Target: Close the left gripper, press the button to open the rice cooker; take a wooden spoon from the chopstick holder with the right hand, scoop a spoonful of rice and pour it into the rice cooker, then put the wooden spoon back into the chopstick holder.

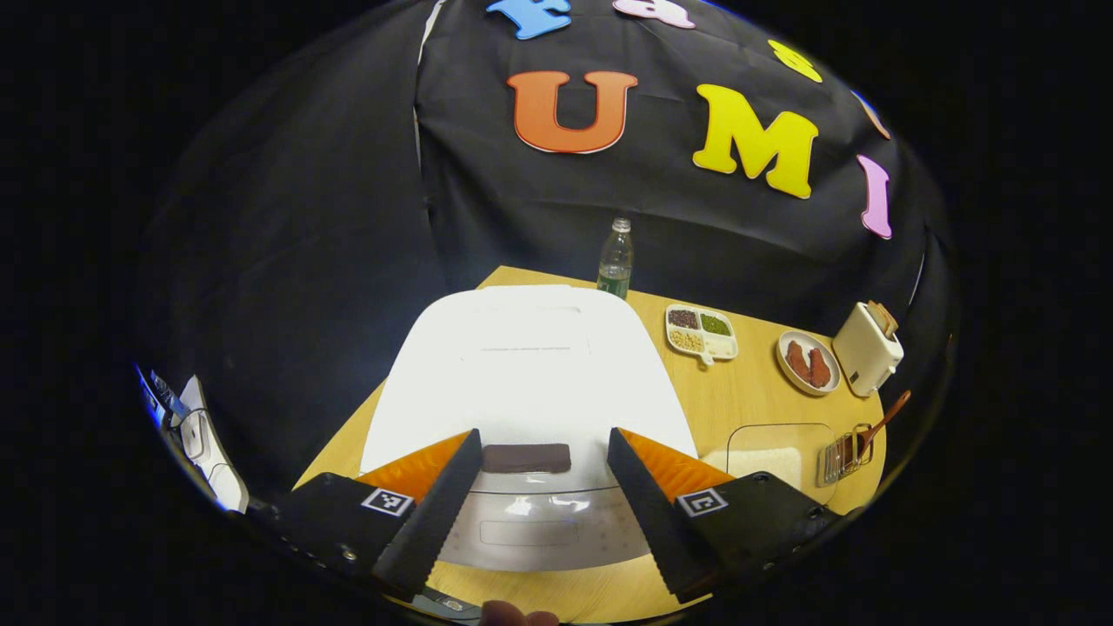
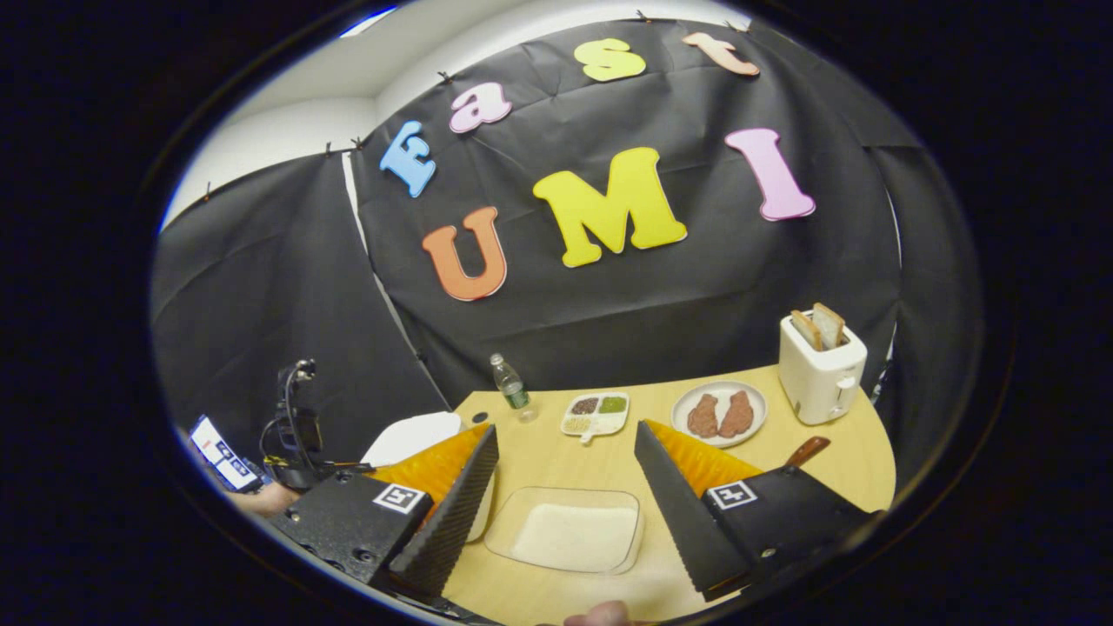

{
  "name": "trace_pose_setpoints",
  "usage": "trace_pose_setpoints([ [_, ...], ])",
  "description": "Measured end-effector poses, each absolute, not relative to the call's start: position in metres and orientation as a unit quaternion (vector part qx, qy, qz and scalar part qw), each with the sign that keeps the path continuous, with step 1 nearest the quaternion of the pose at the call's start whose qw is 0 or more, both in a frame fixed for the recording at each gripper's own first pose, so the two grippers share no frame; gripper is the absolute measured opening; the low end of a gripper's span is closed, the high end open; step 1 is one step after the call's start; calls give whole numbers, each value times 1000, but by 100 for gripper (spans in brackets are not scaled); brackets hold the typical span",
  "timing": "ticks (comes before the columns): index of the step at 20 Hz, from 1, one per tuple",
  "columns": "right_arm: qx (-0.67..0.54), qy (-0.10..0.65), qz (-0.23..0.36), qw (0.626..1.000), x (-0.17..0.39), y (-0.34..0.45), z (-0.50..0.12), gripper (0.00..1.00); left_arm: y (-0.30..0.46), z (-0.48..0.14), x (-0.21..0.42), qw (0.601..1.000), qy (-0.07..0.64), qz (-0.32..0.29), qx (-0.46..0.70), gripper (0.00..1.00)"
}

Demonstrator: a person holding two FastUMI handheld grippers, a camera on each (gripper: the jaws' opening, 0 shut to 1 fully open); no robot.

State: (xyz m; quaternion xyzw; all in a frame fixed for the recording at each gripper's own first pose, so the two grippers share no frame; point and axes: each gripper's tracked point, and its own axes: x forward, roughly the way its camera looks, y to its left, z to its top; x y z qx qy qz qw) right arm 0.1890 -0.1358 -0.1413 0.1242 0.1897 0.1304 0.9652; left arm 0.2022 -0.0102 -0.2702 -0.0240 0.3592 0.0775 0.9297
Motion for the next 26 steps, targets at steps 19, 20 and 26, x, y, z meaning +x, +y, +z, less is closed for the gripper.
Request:
trace_pose_setpoints([
  [19,22,33,-28,999,12,-119,-34,97,-83,-13,19,997,62,-51,9,94],
  [20,19,29,-31,999,-2,-114,-33,96,-84,-7,8,997,52,-55,11,94],
  [26,-13,11,-41,999,-62,-90,-33,100,-82,0,-29,998,35,-56,17,94],
])
